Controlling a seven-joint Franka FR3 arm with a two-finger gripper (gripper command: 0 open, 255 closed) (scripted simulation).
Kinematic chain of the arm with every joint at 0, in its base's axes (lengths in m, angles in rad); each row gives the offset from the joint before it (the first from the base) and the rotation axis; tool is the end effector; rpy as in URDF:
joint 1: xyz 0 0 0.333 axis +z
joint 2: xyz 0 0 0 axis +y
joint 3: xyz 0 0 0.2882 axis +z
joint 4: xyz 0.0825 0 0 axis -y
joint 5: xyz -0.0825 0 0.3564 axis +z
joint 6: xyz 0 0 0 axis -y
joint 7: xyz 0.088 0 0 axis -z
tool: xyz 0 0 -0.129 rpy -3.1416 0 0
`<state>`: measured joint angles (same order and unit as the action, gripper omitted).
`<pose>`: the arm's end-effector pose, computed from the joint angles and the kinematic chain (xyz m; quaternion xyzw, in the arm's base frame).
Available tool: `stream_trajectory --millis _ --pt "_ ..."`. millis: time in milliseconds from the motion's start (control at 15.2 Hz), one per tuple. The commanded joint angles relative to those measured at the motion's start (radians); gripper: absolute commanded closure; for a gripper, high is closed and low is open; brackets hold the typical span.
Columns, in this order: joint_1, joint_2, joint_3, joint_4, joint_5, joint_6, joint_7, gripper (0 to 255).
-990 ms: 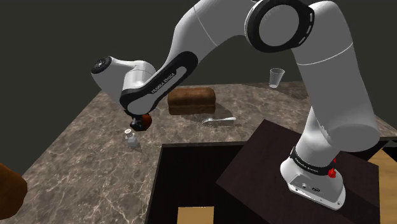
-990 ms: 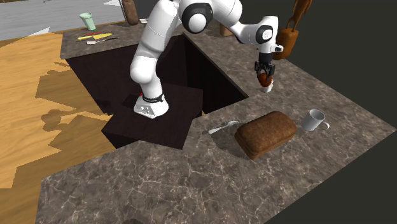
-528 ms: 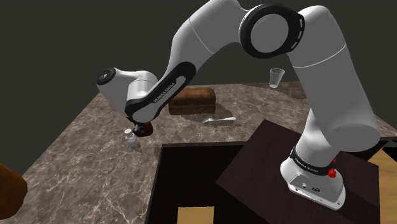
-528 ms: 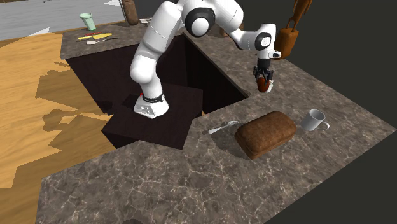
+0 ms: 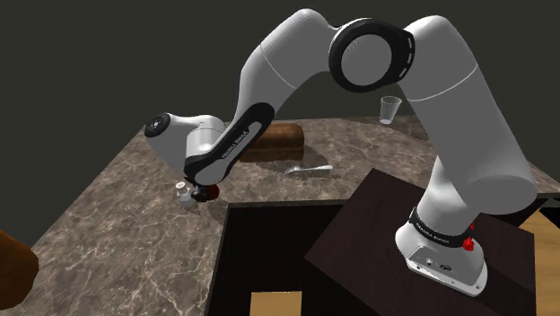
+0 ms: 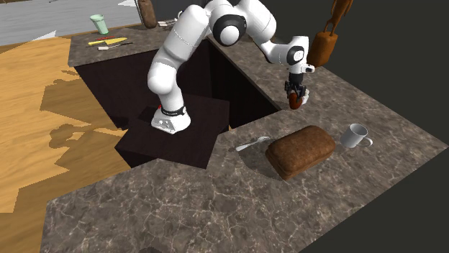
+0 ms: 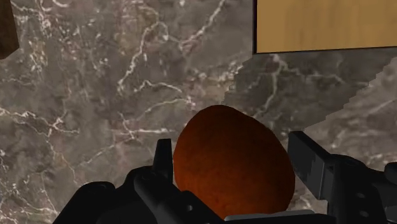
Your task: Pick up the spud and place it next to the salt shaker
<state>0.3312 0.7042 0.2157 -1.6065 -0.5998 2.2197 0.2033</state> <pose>0.5772 0.3027 0.1947 0.9300 0.3294 0.0320 0.1600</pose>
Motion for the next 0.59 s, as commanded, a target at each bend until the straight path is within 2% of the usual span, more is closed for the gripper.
stream_trajectory --millis 0,528 --pt "0.003 0.018 -0.005 0.002 -0.008 0.016 0.009 255" --pt "0.003 0.028 -0.007 0.003 -0.012 0.023 0.014 255"
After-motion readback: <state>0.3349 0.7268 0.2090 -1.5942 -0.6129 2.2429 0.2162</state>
